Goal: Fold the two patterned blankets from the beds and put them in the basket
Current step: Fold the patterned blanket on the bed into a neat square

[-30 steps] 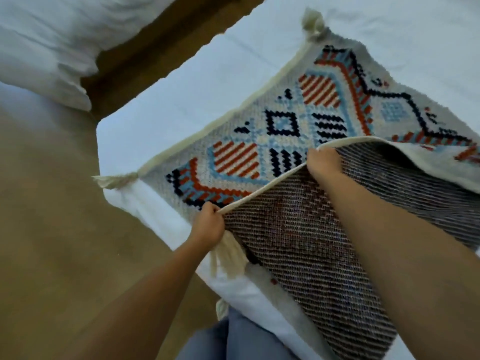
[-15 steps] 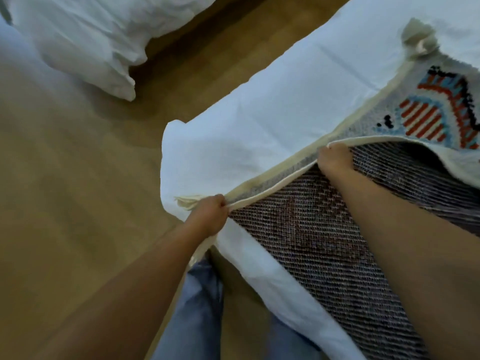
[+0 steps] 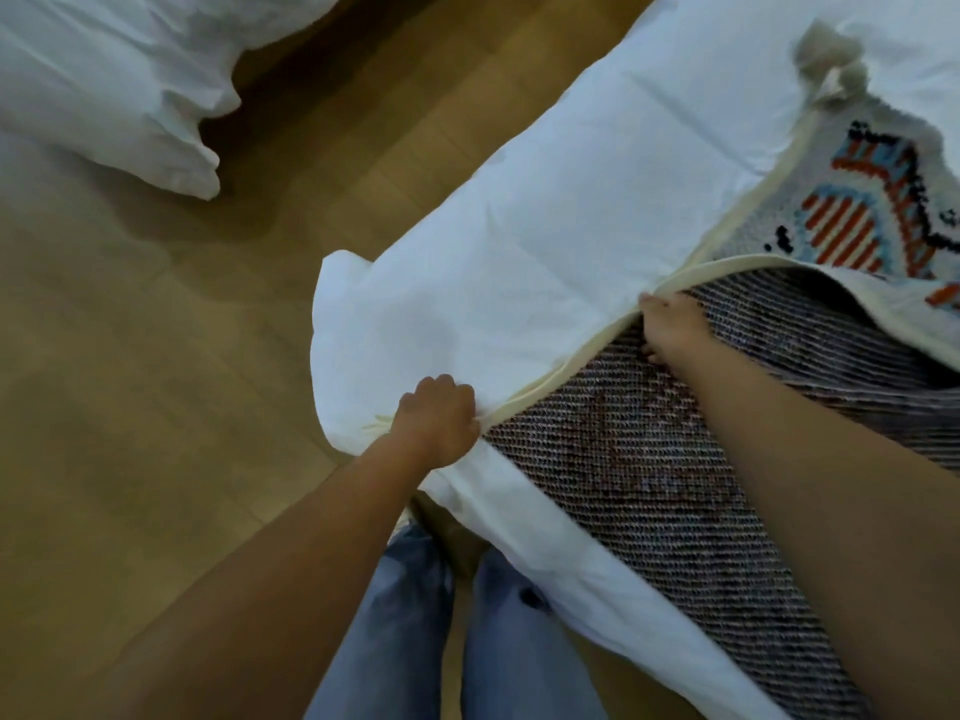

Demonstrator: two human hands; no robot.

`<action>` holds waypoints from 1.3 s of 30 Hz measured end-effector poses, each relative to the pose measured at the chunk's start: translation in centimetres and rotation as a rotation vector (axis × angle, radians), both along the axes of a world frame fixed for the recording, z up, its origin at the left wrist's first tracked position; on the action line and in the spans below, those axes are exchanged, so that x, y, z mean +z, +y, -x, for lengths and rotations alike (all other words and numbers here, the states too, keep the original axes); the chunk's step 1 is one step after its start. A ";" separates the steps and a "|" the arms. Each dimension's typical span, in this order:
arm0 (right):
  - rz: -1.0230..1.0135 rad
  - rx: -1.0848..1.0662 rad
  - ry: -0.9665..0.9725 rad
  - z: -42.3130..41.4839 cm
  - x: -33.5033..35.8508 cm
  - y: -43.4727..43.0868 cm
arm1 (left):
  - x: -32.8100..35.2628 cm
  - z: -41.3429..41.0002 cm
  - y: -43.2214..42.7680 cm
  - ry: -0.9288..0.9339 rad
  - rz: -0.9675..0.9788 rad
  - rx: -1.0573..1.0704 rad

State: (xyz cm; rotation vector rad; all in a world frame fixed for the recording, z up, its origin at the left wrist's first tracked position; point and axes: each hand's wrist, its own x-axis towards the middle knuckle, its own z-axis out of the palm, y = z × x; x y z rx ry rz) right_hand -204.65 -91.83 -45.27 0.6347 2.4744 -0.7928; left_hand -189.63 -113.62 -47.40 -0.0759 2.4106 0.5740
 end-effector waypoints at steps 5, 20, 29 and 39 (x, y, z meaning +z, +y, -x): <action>0.054 -0.013 -0.005 0.6 1.0 1.2 | 1.4 3.7 1.9 0.030 -0.068 -0.079; 0.296 -0.750 0.065 4.4 2.4 21.1 | 5.9 21.9 25.6 0.347 0.044 -0.444; 0.685 -1.376 0.348 9.1 -0.1 31.1 | 4.0 34.0 35.1 0.361 -0.034 -0.103; 0.315 -1.099 0.534 16.4 -1.1 33.3 | -0.2 45.7 36.6 0.228 -0.092 0.249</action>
